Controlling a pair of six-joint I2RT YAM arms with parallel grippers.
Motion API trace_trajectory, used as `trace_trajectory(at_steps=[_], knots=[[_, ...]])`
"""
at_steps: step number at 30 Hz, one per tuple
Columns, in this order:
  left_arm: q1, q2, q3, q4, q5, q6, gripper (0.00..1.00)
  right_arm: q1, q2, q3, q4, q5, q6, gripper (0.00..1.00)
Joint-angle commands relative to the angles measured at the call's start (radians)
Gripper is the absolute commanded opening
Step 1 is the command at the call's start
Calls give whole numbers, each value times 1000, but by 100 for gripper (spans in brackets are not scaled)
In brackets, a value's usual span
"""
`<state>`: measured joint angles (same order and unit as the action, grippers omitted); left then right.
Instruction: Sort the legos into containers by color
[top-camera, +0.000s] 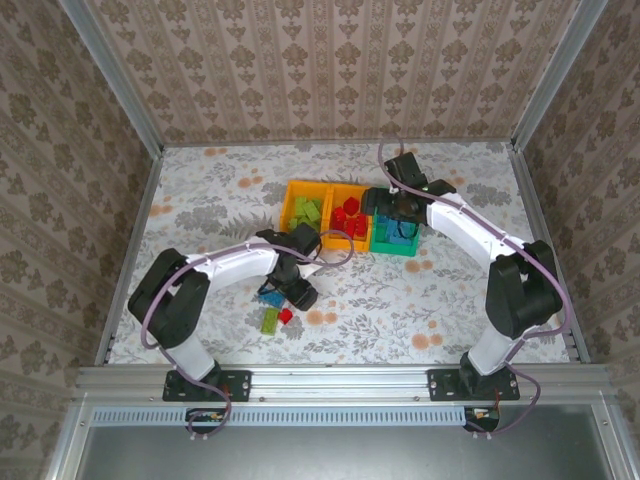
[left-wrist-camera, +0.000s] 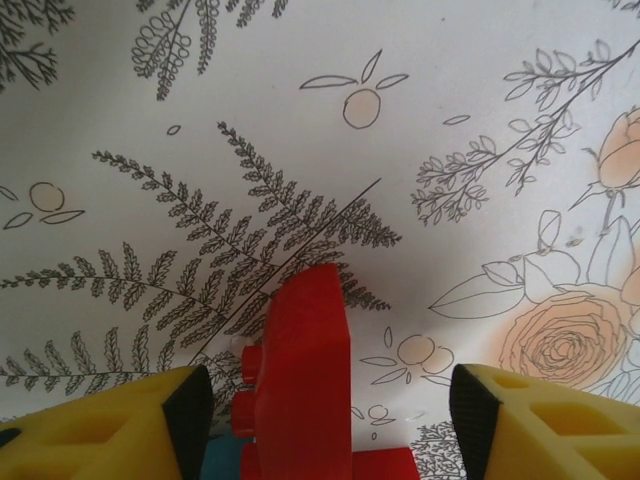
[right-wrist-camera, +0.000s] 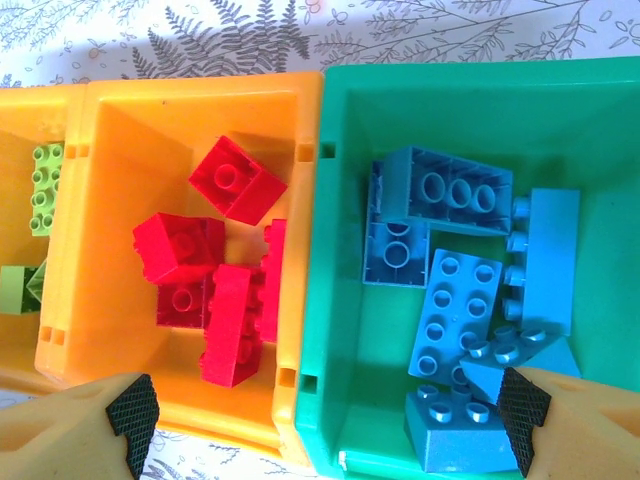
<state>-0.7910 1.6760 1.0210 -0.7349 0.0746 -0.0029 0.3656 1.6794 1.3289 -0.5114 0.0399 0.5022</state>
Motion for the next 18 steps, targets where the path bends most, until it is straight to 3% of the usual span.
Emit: trace_trajectory(at_steps=[1, 8, 18], knots=[[-14, 30, 38, -53, -34, 20, 64, -13, -41, -24, 2, -6, 13, 91], [-26, 64, 61, -60, -52, 19, 44, -30, -63, -46, 4, -5, 16, 91], [-19, -3, 173, -31, -44, 5, 31, -53, -138, -101, 26, -5, 19, 91]])
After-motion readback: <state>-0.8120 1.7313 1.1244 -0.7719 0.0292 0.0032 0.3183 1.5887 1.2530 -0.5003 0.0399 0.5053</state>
